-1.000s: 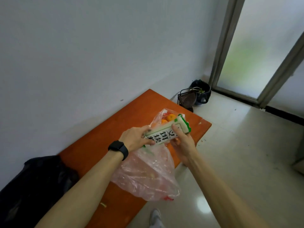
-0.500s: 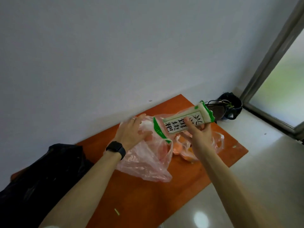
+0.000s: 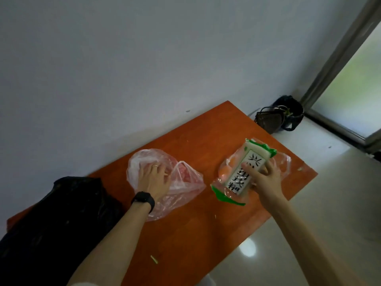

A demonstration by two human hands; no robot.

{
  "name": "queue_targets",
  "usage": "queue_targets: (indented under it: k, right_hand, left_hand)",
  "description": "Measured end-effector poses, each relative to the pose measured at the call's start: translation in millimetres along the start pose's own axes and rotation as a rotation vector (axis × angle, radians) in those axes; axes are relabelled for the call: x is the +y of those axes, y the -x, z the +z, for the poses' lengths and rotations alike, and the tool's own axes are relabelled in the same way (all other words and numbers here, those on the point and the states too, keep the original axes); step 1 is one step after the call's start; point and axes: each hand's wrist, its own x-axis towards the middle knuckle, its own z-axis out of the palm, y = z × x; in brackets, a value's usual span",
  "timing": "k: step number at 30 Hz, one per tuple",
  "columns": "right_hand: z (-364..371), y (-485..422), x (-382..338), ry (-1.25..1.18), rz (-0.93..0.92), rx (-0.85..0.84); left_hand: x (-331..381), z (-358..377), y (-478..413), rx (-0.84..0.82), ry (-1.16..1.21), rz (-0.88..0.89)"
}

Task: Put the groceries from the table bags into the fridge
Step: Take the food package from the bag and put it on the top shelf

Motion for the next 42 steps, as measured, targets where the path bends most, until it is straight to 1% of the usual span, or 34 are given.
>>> queue_targets:
  k: [2, 4, 6, 8, 11, 14, 17, 20, 22, 27, 29, 35, 42]
  right_hand:
    - [-9, 7, 10, 0.086, -0.009, -0.023]
    - [-22, 17, 16, 0.146, -0.013, -0.020]
    - [-41, 26, 17, 0.188, -0.017, 0.041]
    - [-68, 40, 11, 0.241, -0.044, 0.113]
    - [-129, 67, -5, 0.325, -0.117, 0.225]
    - [-211, 107, -28, 0.361, -0.181, 0.382]
    - [-304, 158, -50, 0.359, -0.230, 0.537]
    - [-393, 216, -73, 0.365, -0.302, 0.707]
    - [-445, 256, -89, 0.356, -0.349, 0.820]
    - [-553, 340, -125, 0.347, -0.439, 1.030]
    - [-588, 366, -137, 0.354, -0.460, 1.087]
    - [-683, 417, -169, 0.382, -0.527, 1.245]
    - [-796, 428, -217, 0.450, -0.625, 1.315]
  left_hand:
    - [8, -11, -6, 0.075, 0.067, 0.063]
    - [26, -25, -12, 0.115, 0.199, 0.128]
    - [57, -41, -16, 0.107, 0.307, 0.206]
    - [102, -58, -17, 0.077, 0.350, 0.300]
    - [192, -84, -8, 0.033, 0.354, 0.478]
    - [298, -113, 20, 0.053, 0.339, 0.698]
    - [407, -145, 66, 0.083, 0.347, 0.904]
    - [510, -175, 120, 0.146, 0.326, 1.097]
    - [573, -195, 160, 0.199, 0.336, 1.195]
    - [697, -244, 253, 0.297, 0.325, 1.422]
    - [735, -261, 283, 0.339, 0.327, 1.485]
    - [840, -303, 338, 0.404, 0.370, 1.583]
    - [964, -346, 368, 0.526, 0.450, 1.621]
